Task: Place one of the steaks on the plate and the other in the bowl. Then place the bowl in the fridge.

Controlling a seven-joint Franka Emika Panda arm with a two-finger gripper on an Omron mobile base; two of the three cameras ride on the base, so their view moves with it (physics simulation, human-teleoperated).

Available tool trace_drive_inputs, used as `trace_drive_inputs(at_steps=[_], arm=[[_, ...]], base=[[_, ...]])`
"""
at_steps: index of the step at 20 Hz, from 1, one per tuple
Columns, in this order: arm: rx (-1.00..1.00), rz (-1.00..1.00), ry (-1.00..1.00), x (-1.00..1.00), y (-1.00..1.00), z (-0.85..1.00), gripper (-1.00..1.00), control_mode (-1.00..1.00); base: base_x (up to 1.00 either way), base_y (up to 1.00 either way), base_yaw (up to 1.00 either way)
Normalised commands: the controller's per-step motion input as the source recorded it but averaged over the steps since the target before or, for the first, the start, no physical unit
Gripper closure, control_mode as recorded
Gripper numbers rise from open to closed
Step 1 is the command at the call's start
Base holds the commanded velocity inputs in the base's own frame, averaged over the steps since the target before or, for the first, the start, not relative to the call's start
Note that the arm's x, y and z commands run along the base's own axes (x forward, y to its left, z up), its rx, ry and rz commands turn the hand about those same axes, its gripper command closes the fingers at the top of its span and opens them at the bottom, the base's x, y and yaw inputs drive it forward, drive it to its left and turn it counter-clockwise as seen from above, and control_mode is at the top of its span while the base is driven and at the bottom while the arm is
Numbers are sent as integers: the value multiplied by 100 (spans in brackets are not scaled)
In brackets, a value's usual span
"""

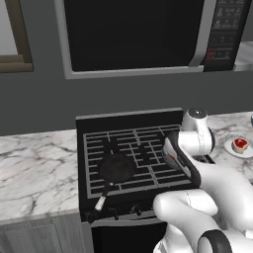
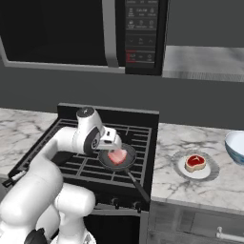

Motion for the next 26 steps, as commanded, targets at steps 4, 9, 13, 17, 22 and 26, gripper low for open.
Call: trace_drive_inputs(at_steps=[4, 9, 13, 17, 22, 26], arm=[[8, 1, 0, 24, -8, -25, -100, -100], [6, 1, 0, 22, -3, -21, -100, -100], [1, 0, 0, 20, 0, -16, -100, -100], [0, 0, 1, 15, 0, -7, -100, -100], [0, 0, 5, 20, 0, -10, -100, -100], [0, 0, 5, 19, 0, -20, -100, -100]], base=[[0, 0, 0], [0, 0, 0], [0, 0, 0], [0, 0, 0], [0, 0, 0], [0, 0, 0]])
